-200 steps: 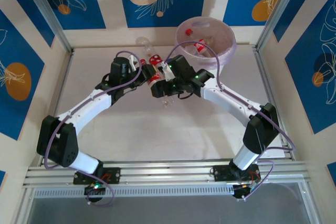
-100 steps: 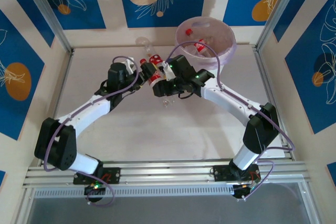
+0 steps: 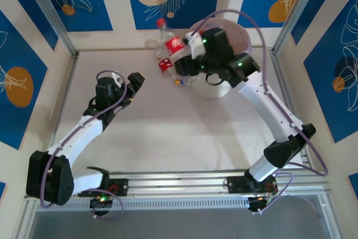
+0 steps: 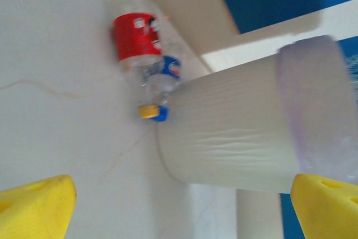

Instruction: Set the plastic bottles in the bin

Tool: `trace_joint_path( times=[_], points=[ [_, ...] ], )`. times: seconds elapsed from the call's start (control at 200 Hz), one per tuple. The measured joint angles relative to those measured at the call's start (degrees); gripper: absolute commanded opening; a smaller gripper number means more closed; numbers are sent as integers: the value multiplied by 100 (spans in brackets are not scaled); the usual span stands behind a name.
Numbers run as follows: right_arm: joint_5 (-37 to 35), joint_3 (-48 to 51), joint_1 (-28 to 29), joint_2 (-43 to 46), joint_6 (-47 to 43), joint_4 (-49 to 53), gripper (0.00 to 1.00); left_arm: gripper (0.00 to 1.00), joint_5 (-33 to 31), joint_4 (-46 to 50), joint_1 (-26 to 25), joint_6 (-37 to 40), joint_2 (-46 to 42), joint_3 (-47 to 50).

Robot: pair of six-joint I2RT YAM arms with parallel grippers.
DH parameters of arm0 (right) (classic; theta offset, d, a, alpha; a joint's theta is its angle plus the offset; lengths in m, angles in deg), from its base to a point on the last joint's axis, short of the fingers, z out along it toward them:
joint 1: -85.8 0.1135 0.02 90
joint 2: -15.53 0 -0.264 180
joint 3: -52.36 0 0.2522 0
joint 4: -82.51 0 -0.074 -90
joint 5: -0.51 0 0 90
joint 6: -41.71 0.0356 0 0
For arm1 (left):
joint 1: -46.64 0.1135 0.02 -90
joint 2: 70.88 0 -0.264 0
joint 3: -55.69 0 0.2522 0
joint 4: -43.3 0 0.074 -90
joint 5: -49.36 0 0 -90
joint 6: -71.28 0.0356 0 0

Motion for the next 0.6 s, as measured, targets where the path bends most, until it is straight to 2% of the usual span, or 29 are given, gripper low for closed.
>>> trace_joint_path(
  times=[0.245, 0.435, 0.6],
  points=[
    [-487, -1346, -1228, -483, -605, 186, 47, 96, -295, 903, -35, 310, 50, 0],
    [-527, -1777, -2070, -1333, -708, 195, 47, 96, -457, 1215, -118, 450, -37, 17],
    [-424, -1851, -2511, -1873, -708, 203, 48, 95, -555, 1281, -131, 448, -98, 46]
  ],
)
